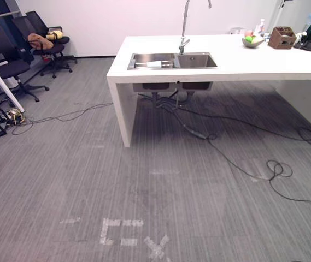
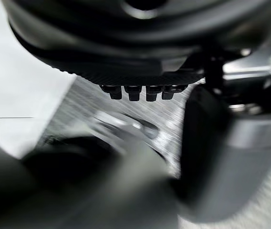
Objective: Walk over to the sink, pick up the cup, carry it to the dishwasher, place the cup inside the dishwasher, then close the dishwasher door
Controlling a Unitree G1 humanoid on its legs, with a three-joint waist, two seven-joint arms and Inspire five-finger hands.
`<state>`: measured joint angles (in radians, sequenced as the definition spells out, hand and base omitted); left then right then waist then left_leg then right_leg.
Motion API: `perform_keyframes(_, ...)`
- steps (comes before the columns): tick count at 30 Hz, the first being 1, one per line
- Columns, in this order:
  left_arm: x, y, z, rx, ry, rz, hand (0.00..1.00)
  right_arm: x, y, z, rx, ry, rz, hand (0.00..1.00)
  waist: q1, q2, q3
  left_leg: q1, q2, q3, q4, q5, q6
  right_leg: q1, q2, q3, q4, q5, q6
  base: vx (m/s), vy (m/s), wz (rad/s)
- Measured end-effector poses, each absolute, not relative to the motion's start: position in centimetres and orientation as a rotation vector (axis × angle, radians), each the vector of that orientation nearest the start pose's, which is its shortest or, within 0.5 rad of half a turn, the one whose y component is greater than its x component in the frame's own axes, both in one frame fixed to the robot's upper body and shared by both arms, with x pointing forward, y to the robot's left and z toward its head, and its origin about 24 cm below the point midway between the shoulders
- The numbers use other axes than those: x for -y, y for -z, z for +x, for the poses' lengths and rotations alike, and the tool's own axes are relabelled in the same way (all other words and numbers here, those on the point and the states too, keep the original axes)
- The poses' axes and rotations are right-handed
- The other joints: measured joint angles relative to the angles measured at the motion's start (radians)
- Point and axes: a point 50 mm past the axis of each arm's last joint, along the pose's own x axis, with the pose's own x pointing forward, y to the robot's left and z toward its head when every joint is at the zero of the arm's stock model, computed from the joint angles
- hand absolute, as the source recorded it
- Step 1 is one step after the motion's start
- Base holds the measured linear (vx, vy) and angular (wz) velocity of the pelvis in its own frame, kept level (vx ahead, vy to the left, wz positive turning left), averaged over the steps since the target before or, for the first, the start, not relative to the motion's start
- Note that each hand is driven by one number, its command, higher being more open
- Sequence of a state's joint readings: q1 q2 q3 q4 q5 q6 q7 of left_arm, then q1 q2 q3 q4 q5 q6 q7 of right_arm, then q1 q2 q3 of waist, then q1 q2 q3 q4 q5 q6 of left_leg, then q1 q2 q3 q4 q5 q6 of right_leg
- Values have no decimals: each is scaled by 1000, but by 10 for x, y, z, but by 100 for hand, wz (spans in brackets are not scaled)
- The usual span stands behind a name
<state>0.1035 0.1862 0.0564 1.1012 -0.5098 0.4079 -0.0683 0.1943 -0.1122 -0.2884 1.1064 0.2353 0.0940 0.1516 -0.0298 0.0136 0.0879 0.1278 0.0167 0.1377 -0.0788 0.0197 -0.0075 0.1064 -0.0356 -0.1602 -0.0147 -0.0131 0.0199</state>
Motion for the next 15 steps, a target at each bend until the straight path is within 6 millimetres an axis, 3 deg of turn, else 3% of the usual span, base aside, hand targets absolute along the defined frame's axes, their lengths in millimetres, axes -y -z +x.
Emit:
perform_keyframes(5,-205,167,70,-1398,-270,-410,100,217,167,52,-1191,251,81,100,-1,-14,25,22,-6,-5,-8,2,2,39,-3,-21,-32,4,14,58,2,8)
perform_keyframes(7,-199,167,80,-1354,-246,-381,100,215,166,57,-1189,230,57,100,-3,-14,35,34,-6,-13,-8,0,-2,60,-3,-39,-36,-1,22,-2,-26,20)
perform_keyframes(15,-193,167,89,-1291,-314,-270,100,212,166,65,-1206,185,36,100,-9,-20,40,56,-3,-20,-13,-2,-6,90,-3,-65,-31,-14,41,-43,-26,7)
